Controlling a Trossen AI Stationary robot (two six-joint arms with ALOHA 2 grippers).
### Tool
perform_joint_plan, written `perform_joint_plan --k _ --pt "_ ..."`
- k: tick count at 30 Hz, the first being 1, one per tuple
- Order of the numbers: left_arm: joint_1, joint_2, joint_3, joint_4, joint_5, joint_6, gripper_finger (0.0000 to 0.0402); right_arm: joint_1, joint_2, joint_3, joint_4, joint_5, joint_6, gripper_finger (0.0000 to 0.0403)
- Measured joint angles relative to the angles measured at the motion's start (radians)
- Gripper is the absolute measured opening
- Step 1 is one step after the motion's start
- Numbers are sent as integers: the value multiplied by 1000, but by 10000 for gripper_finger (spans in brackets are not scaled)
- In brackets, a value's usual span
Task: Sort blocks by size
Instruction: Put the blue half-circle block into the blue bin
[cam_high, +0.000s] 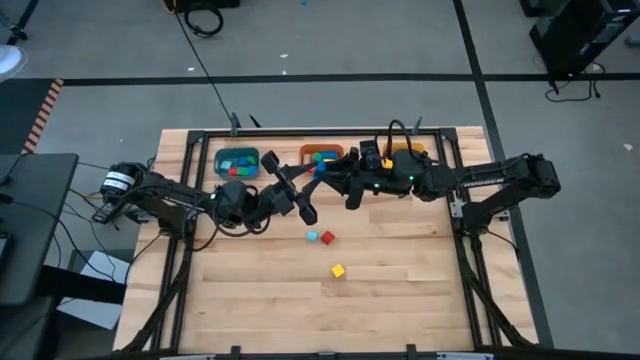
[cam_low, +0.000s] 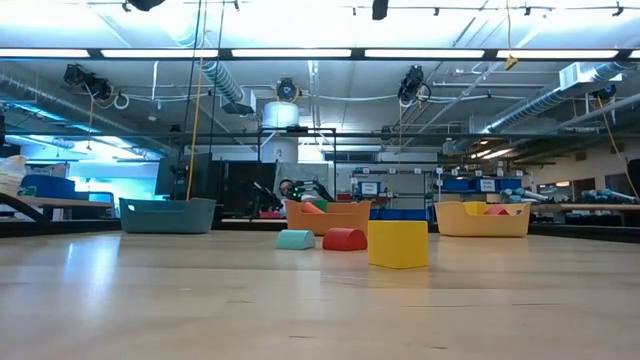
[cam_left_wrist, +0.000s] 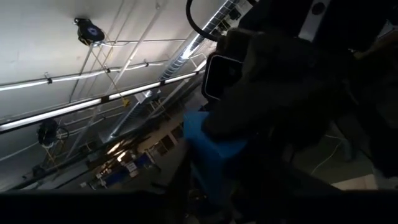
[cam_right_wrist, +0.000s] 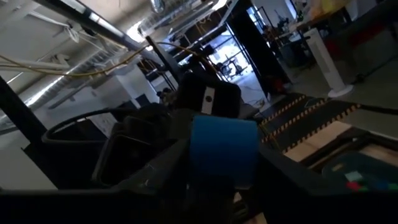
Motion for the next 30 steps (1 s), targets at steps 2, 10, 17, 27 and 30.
perform_joint_plan --k 2,10,17,27,30 --pt "0 0 0 -1 0 0 131 -1 0 0 -12 0 2 185" --pt "-5 0 0 -1 -152 -149 98 -26 -3 0 -28 1 -9 191" --pt "-10 0 0 -37 -431 -206 97 -68 -40 0 -113 -4 -28 218" --pt "61 0 -32 -50 -994 -125 98 -80 -68 0 -219 -3 -17 238" --pt "90 0 -66 -51 -994 -125 98 -80 -67 0 -247 -3 -17 236"
